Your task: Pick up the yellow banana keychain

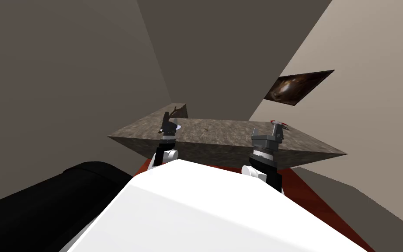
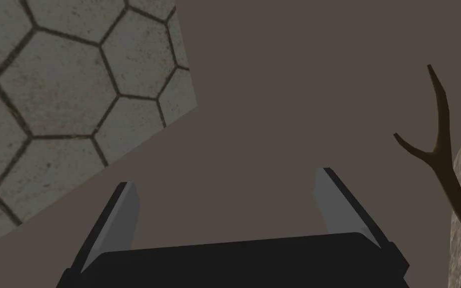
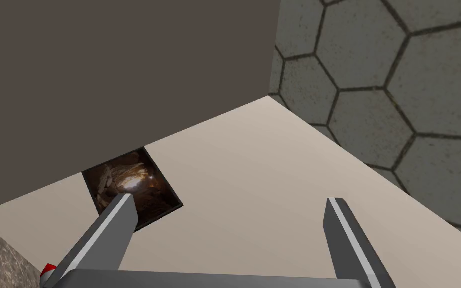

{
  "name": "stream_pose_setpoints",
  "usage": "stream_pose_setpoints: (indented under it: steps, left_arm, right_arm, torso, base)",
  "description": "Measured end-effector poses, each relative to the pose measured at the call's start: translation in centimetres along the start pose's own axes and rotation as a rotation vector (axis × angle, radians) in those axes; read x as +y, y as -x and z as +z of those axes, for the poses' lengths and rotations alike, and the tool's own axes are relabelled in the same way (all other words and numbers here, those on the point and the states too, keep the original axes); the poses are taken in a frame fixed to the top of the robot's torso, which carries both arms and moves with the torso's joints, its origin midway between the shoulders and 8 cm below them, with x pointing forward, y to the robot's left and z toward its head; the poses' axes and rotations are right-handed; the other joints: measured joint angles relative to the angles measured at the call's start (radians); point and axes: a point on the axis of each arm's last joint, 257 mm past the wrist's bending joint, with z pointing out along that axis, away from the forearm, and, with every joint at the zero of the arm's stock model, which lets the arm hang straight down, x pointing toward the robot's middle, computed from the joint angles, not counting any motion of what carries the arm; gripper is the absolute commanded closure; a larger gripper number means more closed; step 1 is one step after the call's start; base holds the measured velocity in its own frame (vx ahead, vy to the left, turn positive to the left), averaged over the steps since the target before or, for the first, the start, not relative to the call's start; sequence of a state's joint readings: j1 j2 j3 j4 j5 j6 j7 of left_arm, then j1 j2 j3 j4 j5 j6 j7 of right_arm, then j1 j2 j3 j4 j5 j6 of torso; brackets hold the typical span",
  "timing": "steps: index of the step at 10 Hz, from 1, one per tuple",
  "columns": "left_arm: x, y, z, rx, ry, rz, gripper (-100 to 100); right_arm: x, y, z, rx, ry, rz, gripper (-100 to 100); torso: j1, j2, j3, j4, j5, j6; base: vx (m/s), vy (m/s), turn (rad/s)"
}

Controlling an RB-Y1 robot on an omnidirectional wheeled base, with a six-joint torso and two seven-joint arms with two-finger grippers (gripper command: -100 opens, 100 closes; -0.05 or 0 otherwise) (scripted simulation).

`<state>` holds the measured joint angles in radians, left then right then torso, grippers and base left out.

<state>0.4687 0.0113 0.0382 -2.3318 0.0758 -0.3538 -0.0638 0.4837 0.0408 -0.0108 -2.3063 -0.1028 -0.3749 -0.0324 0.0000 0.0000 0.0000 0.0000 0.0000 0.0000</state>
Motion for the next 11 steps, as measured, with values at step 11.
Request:
stream_pose_setpoints:
  steps: [11]
  left_arm:
    - [5.3, -4.1, 5.3, 0.205, 0.109, 0.126, -100]
  right_arm:
    - [0.0, 0.0, 0.0, 0.0, 0.0, 0.0, 0]
  torso:
    - [0.002, 0.003, 0.002, 0.001, 0.0, 0.0]
  base:
    - [-0.065, 0.043, -0.101]
